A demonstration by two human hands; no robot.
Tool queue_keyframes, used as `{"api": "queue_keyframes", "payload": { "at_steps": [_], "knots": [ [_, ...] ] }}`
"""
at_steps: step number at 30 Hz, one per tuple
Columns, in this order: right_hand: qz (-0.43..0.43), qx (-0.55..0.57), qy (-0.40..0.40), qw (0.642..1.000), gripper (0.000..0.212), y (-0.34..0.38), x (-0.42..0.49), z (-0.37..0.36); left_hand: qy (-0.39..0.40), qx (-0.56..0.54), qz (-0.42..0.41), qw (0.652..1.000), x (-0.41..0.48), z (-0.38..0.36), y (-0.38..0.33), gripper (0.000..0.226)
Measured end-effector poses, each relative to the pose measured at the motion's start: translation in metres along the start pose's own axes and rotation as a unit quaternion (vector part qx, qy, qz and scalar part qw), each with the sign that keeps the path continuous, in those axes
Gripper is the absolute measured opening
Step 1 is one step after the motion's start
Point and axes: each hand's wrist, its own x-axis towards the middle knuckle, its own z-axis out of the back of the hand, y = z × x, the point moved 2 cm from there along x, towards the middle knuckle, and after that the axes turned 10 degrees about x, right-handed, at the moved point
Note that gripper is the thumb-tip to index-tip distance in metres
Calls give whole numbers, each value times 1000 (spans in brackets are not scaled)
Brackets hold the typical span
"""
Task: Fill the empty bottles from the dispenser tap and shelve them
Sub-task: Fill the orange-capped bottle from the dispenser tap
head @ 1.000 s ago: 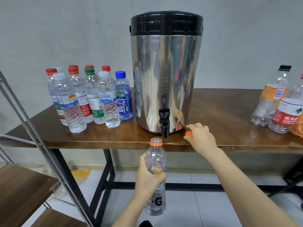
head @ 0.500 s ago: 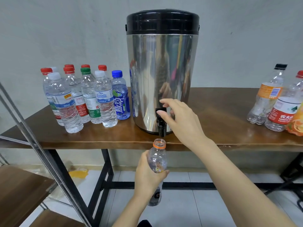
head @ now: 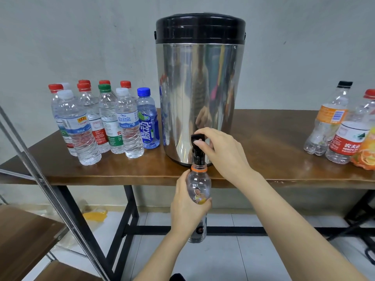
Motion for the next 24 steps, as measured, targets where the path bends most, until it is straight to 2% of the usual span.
{"api": "queue_keyframes", "payload": {
  "at_steps": [6,10,14,16,18,20,24],
  "knots": [
    [5,16,2,1000,16,1,4,-2,-1,-24,7,1000,5,-4,0,82],
    [16,0,-50,999,14,-3,1,-8,-12,-40,3,999,7,-2,2,82],
    [121,-14,-180,976,11,-5,-13,-15,-21,-46,-10,999,5,-3,3,81],
    [174,-9,-220,960,14,-12,-24,-23,-22,-48,-10,999,5,-3,2,81],
    [209,-19,-225,952,19,-18,-35,-31,-28,-46,-10,999,6,-4,2,83],
    [203,-23,-216,955,6,-19,-43,-34,-30,-55,-5,998,5,-6,2,84],
    [104,-19,-206,973,47,-8,-45,-34,-18,-88,15,996,3,-9,4,84]
  ]
}}
